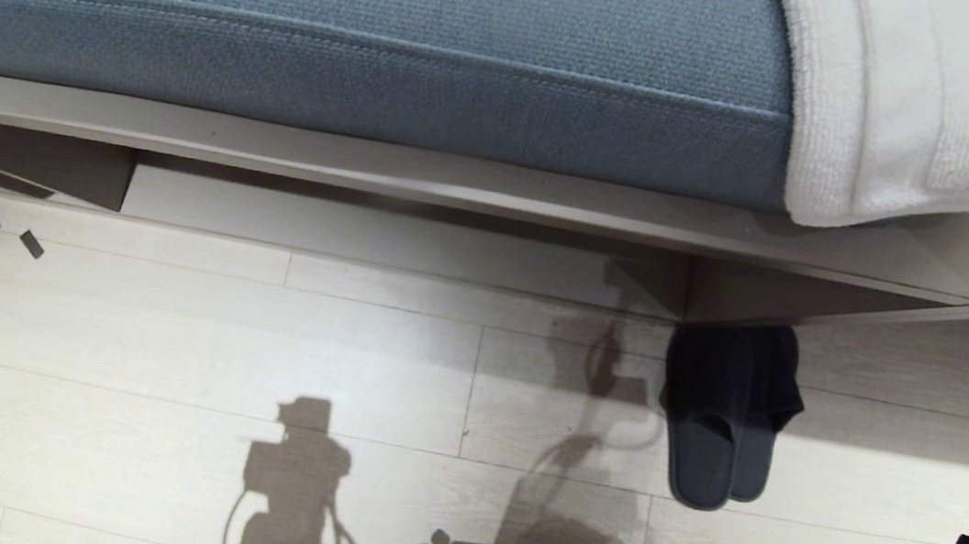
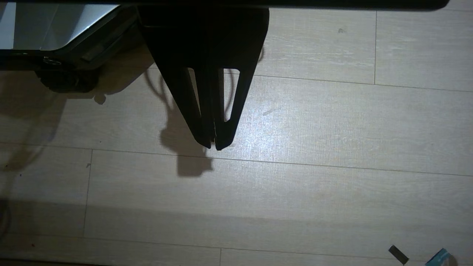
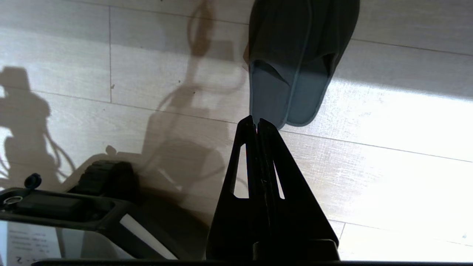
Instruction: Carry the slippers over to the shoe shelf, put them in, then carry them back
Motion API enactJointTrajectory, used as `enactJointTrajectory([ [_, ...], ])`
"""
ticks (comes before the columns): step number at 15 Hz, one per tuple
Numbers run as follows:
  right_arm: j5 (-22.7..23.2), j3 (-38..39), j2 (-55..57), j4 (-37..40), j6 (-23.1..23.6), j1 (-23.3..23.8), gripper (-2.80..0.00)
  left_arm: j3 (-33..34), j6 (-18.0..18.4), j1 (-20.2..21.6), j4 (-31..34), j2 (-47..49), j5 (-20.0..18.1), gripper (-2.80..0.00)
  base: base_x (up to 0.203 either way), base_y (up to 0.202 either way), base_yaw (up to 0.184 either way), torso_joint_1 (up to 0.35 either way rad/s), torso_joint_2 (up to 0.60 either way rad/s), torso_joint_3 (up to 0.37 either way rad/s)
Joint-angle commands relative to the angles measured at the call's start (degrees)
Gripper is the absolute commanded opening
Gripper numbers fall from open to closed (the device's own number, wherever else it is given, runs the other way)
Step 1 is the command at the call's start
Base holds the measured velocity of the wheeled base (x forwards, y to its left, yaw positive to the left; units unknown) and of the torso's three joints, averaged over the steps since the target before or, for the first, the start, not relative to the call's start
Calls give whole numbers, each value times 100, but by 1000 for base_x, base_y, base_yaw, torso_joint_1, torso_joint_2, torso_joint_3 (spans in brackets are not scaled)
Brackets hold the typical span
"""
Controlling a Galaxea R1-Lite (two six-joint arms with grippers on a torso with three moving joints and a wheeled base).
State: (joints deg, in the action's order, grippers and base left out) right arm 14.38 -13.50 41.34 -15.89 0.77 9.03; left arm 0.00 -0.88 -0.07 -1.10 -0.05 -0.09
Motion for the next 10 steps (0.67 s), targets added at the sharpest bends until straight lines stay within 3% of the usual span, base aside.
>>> enactJointTrajectory([
  [1,-7,-223,-881,401,-5,0,-280,44,0,-1,-5,-4,0,-280,0,0,0,0,0,0],
  [3,56,-504,-1364,1125,-20,-10,-280,44,9,7,-5,-4,0,-280,0,0,0,0,0,0],
  [6,259,-1021,-2288,2806,-16,-21,-280,44,9,-1,-5,-4,0,-280,0,0,0,0,0,0],
  [10,346,-1436,-2535,3420,250,-72,-280,44,0,2,-5,-4,0,-280,0,0,0,0,0,0],
])
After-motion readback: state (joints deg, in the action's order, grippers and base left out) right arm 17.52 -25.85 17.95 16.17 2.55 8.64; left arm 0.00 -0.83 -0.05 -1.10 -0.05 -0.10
